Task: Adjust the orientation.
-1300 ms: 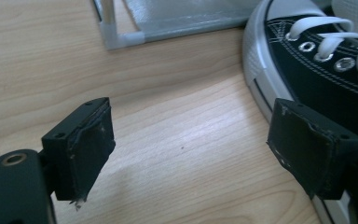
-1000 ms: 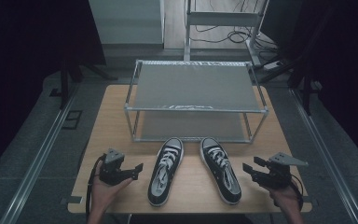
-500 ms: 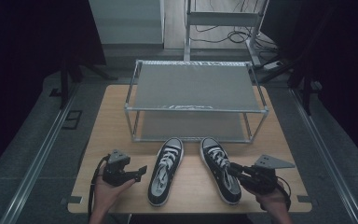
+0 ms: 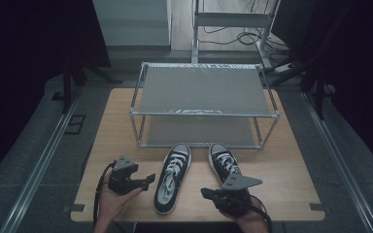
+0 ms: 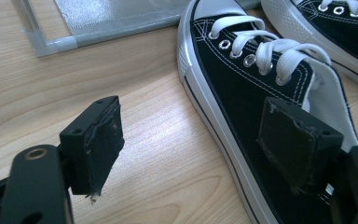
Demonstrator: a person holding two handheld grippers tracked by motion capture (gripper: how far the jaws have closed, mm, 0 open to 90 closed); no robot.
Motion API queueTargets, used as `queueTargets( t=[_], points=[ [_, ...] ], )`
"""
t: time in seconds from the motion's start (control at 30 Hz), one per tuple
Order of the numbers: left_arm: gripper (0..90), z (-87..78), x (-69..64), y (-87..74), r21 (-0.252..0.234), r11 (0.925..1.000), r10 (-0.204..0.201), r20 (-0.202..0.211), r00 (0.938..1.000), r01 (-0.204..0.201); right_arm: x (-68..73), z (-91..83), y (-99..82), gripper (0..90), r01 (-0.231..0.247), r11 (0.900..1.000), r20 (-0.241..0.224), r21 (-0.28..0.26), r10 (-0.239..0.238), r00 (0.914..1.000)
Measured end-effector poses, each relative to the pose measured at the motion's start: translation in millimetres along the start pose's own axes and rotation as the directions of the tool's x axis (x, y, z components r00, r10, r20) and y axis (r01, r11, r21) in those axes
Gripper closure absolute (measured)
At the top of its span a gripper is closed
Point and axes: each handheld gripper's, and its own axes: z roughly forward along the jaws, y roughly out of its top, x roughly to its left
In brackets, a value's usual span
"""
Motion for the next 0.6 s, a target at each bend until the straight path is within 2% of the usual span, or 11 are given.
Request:
queueTargets(
  t=[0.07, 0.1, 0.13, 0.17, 0.2, 0.23, 0.27, 0.3, 0.5, 0.6],
  points=[
    [21.9, -1.5, 0.5, 0.2, -0.006, 1.0000, -0.001, 0.003, 1.0000, 0.001, 3.8, 6.4, -0.8, 89.0, 0.006, 0.9999, -0.010, 0.013, -0.006, 0.9999],
    [21.9, -2.1, 0.8, 0.4, -0.007, 1.0000, -0.001, 0.005, 1.0000, 0.001, 10.5, 20.3, -3.1, 89.0, 0.017, 0.9988, -0.024, 0.045, -0.016, 0.9996],
    [21.9, -2.5, 1.2, 0.4, -0.006, 1.0000, 0.000, 0.006, 1.0000, 0.000, 10.5, 20.3, -3.1, 89.0, 0.017, 0.9988, -0.024, 0.045, -0.016, 0.9996],
    [21.9, -2.7, 1.4, 0.4, -0.006, 1.0000, -0.002, 0.005, 1.0000, 0.002, 13.6, 35.4, -6.1, 89.0, 0.021, 0.9961, -0.041, 0.085, -0.018, 0.9990],
    [21.9, -2.6, 1.6, 0.4, -0.005, 1.0000, -0.002, 0.007, 1.0000, 0.002, 14.4, 42.9, -7.7, 89.0, 0.019, 0.9948, -0.037, 0.100, -0.016, 0.9992],
    [21.9, -2.3, 1.6, 0.3, -0.006, 1.0000, -0.003, 0.008, 1.0000, 0.003, 14.4, 42.9, -7.7, 89.0, 0.019, 0.9948, -0.037, 0.100, -0.016, 0.9992],
    [21.9, -2.0, 1.7, 0.1, -0.005, 1.0000, -0.003, 0.009, 1.0000, 0.003, 14.7, 56.2, -10.6, 89.0, 0.019, 0.9920, -0.046, 0.125, -0.013, 0.9988],
    [22.0, -1.6, 1.9, -0.1, -0.002, 1.0000, -0.001, 0.010, 0.9999, 0.001, 14.0, 62.3, -11.9, 89.0, 0.020, 0.9906, -0.046, 0.135, -0.014, 0.9988],
    [21.9, -2.3, 5.6, -1.2, -0.002, 0.9999, -0.010, 0.007, 0.9999, 0.010, 13.3, 82.8, -15.8, 89.0, 0.018, 0.9843, -0.065, 0.175, -0.006, 0.9979],
    [21.9, -4.0, 8.2, -1.5, -0.008, 0.9998, -0.018, 0.004, 0.9998, 0.018, 16.0, 91.9, -16.2, 88.8, 0.013, 0.9859, -0.081, 0.167, 0.000, 0.9967]
  ],
)
